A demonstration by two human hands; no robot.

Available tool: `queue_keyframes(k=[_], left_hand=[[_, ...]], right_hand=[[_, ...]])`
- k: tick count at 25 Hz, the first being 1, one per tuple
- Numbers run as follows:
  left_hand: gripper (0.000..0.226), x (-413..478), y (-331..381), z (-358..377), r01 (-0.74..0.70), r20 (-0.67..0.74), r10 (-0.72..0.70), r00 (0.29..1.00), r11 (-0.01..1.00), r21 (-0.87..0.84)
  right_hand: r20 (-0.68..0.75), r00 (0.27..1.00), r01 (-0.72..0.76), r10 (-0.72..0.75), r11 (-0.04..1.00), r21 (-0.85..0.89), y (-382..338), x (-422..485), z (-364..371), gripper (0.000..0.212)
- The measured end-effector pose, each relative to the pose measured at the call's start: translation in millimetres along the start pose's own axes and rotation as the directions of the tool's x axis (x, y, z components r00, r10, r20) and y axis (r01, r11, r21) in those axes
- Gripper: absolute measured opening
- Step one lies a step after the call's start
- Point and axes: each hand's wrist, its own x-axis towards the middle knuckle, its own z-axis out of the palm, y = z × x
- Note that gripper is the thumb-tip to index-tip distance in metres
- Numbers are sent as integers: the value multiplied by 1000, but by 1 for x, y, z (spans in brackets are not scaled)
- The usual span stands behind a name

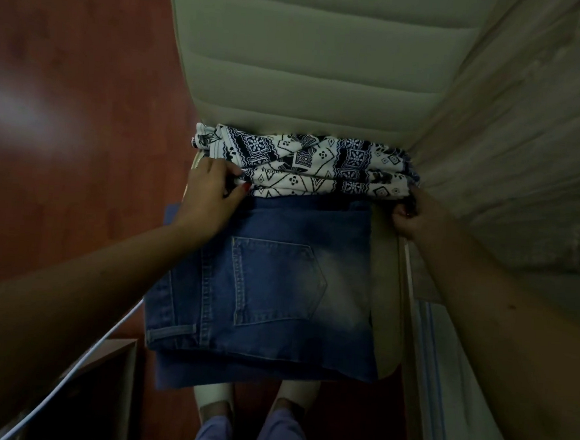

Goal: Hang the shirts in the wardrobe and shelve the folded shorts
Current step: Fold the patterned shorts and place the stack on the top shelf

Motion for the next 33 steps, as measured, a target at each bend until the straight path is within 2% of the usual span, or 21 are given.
queue_keyframes(k=[2, 4, 5, 6, 8, 11, 14, 16, 20, 22, 24, 26, 28, 30, 32, 33], left_hand=[[24, 7, 1, -3, 5, -2, -5, 1000, 1000, 0], [19, 13, 11, -10, -46, -62, 45, 997, 999, -20], [18, 15, 22, -15, -73, -97, 68, 993, 996, -52], [19, 17, 35, -21, -90, -126, 75, 989, 989, -116], [20, 25, 66, -39, -84, -102, 53, 993, 943, -322], [32, 42, 116, -69, 50, 156, 42, 987, 840, -541], [42, 43, 149, -97, 249, 470, 57, 881, 787, -564], [39, 35, 156, -112, 258, 517, 145, 843, 736, -626], [26, 9, 165, -174, 106, 413, 269, 870, 715, -691], [32, -3, 173, -209, -1, 336, 324, 885, 721, -693], [32, -11, 188, -244, -75, 252, 351, 902, 701, -709], [22, -24, 212, -290, -133, 194, 379, 905, 685, -716], [17, -40, 238, -328, -202, 151, 449, 881, 644, -738], [17, -56, 267, -371, -320, 75, 534, 842, 607, -727], [19, -65, 290, -400, -413, 3, 587, 810, 574, -707], [21, -70, 305, -417, -460, -36, 613, 789, 552, -695]], right_hand=[[24, 999, -37, 33, 982, 188, -7, -1, -1, 36], [-24, 999, 41, -34, 890, 454, -26, -15, 8, 44], [-100, 992, 114, -72, 842, 528, -34, -20, 10, 49], [-116, 984, 175, -133, 824, 539, -41, -33, 11, 51], [-36, 950, 291, -309, 844, 450, -51, -64, 12, 52], [134, 868, 405, -478, 839, 364, -56, -104, 6, 55], [256, 789, 472, -558, 818, 328, -73, -135, 4, 56], [332, 758, 450, -561, 819, 357, -84, -159, 1, 58], [368, 722, 454, -586, 802, 388, -120, -212, -8, 37], [305, 766, 389, -566, 786, 480, -145, -237, -11, 32], [272, 819, 264, -505, 753, 603, -171, -259, -16, 29], [307, 804, 231, -509, 744, 627, -206, -285, -26, 25], [333, 752, 292, -569, 740, 606, -240, -308, -37, 37], [304, 645, 483, -701, 682, 549, -285, -338, -51, 59], [260, 521, 688, -813, 580, 436, -318, -358, -63, 80], [219, 453, 788, -864, 503, 357, -335, -369, -72, 80]])
